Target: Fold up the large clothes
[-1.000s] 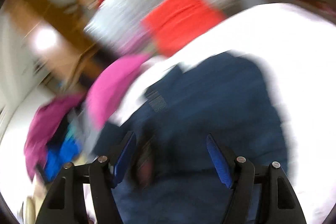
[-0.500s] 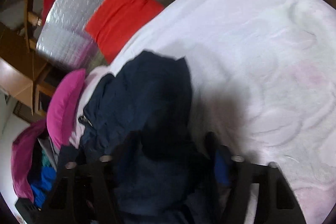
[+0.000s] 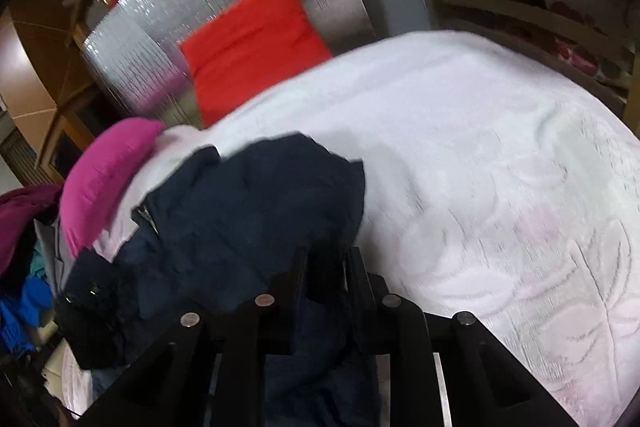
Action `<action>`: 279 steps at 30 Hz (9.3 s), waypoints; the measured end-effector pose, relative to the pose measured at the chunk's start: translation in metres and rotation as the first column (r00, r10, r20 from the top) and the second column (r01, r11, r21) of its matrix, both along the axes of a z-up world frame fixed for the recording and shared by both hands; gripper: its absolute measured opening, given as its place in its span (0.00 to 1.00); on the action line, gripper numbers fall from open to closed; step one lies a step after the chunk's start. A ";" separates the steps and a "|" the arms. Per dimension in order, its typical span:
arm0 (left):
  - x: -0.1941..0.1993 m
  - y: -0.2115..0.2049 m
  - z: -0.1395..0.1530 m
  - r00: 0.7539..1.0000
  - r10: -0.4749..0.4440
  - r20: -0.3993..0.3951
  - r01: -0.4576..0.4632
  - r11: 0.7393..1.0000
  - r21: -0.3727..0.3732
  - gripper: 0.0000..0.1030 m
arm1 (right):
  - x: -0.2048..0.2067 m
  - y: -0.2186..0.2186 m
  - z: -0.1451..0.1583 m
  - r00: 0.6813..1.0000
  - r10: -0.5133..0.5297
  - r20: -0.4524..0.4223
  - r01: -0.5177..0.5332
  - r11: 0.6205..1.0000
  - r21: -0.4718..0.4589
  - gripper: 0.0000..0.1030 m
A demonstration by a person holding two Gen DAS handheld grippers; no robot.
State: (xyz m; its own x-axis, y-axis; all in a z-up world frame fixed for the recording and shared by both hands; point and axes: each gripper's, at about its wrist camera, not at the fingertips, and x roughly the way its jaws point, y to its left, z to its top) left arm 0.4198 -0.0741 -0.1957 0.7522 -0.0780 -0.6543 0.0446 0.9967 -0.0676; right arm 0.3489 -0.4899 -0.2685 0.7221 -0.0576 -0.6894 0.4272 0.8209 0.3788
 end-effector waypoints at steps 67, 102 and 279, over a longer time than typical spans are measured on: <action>0.100 0.236 -0.101 0.902 0.043 -0.429 -0.394 0.487 -0.779 0.64 | 0.038 0.282 -0.032 0.827 0.549 0.119 -0.561 0.793 0.238 0.47; 0.014 0.007 0.075 0.946 -0.231 0.229 0.293 0.911 -0.290 0.07 | -0.065 0.102 0.011 0.960 0.156 0.233 -0.216 0.941 0.260 0.46; 0.117 0.088 -0.080 0.884 0.008 -0.467 -0.115 0.973 -0.202 0.52 | 0.016 0.035 -0.002 0.998 0.044 -0.049 -0.047 0.997 -0.058 0.26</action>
